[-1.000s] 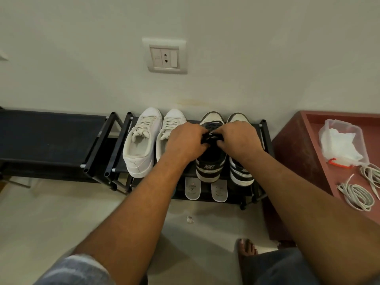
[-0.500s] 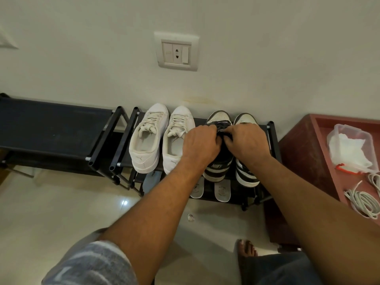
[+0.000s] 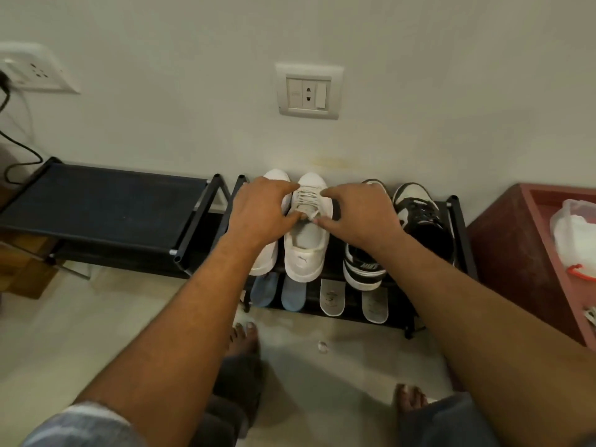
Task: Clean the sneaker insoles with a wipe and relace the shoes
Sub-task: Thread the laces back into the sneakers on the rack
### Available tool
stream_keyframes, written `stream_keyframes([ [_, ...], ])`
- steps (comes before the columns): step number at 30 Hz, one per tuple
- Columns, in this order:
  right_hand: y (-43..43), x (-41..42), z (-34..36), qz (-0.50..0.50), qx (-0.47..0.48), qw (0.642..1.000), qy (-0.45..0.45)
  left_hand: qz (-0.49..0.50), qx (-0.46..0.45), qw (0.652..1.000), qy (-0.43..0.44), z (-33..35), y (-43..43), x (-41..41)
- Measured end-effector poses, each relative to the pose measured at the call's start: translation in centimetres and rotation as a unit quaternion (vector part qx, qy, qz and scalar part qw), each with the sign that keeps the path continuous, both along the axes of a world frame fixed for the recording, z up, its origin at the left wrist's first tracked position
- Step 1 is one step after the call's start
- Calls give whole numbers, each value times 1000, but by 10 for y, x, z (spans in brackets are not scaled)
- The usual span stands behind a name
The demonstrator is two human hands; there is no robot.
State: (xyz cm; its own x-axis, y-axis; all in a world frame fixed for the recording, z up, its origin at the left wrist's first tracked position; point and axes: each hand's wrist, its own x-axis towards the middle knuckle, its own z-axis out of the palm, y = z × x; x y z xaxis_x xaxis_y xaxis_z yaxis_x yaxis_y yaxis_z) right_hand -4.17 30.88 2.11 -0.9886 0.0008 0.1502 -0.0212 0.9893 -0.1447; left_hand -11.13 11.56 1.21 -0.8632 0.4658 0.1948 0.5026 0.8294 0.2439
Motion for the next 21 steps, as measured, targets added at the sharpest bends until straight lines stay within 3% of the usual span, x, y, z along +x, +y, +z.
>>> stream_keyframes([
  [8,-36,-27,-28,-24,74,997,-19,29,-59,998,-3,-25,8,-2],
  [14,-33,-29,-30,-42,7,999,10,57,-28,998,10,-33,11,-4],
  [21,-32,-29,-37,-33,35,998,38,72,-33,997,6,-32,19,-3],
])
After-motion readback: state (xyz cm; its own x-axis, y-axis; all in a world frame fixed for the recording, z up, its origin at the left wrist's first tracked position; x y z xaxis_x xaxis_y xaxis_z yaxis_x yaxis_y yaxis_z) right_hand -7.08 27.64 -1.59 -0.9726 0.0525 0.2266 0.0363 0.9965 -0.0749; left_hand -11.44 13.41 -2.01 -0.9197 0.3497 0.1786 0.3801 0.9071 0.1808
